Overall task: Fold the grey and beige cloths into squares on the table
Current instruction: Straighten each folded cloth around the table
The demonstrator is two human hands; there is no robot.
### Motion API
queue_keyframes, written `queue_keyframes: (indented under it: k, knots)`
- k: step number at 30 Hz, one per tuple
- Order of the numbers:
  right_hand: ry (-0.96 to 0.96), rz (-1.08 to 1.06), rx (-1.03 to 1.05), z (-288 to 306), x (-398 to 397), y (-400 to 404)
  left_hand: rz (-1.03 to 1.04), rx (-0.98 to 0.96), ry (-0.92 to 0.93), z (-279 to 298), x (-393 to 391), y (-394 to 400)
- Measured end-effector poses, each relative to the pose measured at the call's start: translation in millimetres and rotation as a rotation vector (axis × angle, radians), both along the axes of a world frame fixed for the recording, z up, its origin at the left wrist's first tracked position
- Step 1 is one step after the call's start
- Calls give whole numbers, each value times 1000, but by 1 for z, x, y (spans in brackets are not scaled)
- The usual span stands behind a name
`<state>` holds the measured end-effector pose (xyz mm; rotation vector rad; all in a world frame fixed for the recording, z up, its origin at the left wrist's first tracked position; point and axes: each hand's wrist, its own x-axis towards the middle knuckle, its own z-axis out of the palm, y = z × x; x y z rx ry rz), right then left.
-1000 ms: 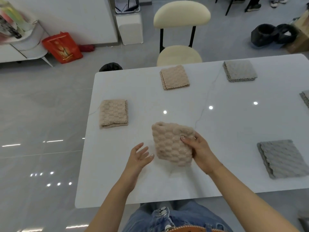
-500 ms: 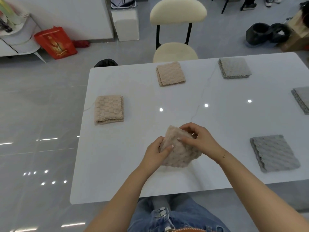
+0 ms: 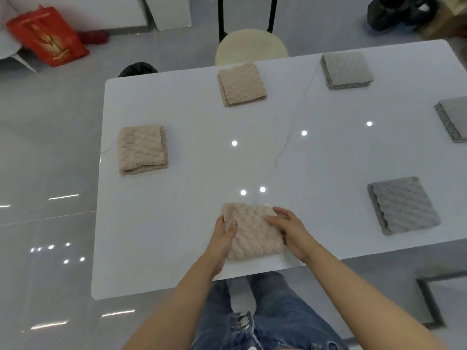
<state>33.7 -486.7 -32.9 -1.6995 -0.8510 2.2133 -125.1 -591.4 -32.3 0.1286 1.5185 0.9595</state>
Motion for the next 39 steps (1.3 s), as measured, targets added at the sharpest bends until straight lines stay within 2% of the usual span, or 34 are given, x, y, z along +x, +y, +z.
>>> queue_keyframes:
  k: [4,7,9,13,16,22,28,32,34,39]
  knots:
    - [71,-99,86,9,-3,6,9,20,1,-2,-1,2]
    - [158,-141,147,17,-1,15,66,88,-84,5,-5,7]
    - [142,-178,223,18,3,21,43,55,-67,6,-7,7]
    - [-31,-130,295,5,12,22,-24,-108,213,-2,-3,4]
    - [-196,-14,282,-8,17,13,-92,-135,452,-3,2,3]
    - [-289,162,316,-19,12,-2,-33,-122,665,-11,0,-8]
    - [-419,377,467,-20,0,-5,-46,-170,599,-6,-3,-1]
    - [-468,481,455,-24,17,-1,-164,-181,646,-7,-7,-1]
    - [-462,486,464,-22,22,0,-191,-139,685,-7,-5,-2]
    - [-394,406,566,-13,15,-3,-65,-76,643,-5,-3,-7]
